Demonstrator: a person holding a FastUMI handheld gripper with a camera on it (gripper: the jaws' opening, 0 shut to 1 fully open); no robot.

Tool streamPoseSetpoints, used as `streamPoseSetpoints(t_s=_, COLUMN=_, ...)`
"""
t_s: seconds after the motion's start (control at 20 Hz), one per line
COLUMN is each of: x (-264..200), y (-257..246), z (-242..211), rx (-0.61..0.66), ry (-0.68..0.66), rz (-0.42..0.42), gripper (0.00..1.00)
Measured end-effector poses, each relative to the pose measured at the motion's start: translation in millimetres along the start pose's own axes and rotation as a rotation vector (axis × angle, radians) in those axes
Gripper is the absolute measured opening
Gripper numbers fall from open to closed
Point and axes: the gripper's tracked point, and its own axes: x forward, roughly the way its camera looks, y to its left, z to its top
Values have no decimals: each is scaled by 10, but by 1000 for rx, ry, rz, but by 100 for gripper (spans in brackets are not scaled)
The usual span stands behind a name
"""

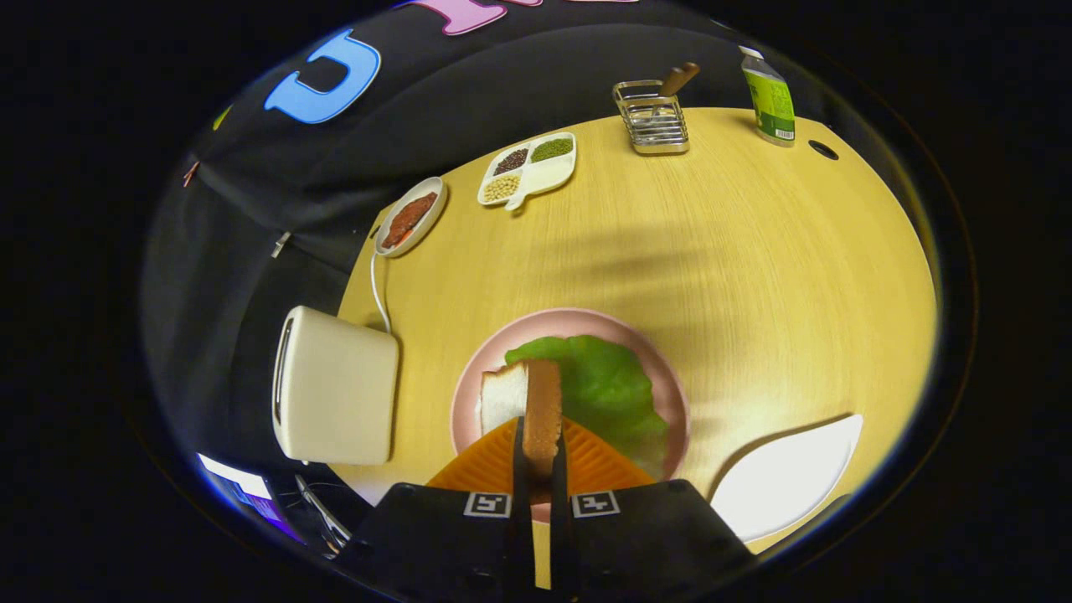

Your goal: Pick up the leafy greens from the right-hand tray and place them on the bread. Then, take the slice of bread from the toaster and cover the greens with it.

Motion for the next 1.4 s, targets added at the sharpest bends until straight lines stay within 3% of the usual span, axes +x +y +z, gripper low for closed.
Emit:
streamPoseSetpoints(t_s=0.15, x=51, y=-152, z=-23, rx=-48, ry=-17, rz=-49, gripper=14)
streamPoseSetpoints(t_s=0.45, x=106, y=-371, z=-62, rx=-183, ry=-54, rz=-179, gripper=32)
streamPoseSetpoints(t_s=0.6, x=38, y=-430, z=-103, rx=-207, ry=-63, rz=-230, gripper=55)
streamPoseSetpoints(t_s=0.75, x=11, y=-505, z=-86, rx=-228, ry=-78, rz=-276, gripper=68)
streamPoseSetpoints(t_s=0.8, x=7, y=-500, z=-71, rx=-238, ry=-85, rz=-279, gripper=78)
streamPoseSetpoints(t_s=0.95, x=-23, y=-517, z=-49, rx=-279, ry=-103, rz=-322, gripper=85)
streamPoseSetpoints(t_s=1.05, x=-73, y=-536, z=-35, rx=-296, ry=-116, rz=-346, gripper=100)
streamPoseSetpoints(t_s=1.4, x=-231, y=-546, z=-67, rx=-320, ry=-130, rz=-385, gripper=100)
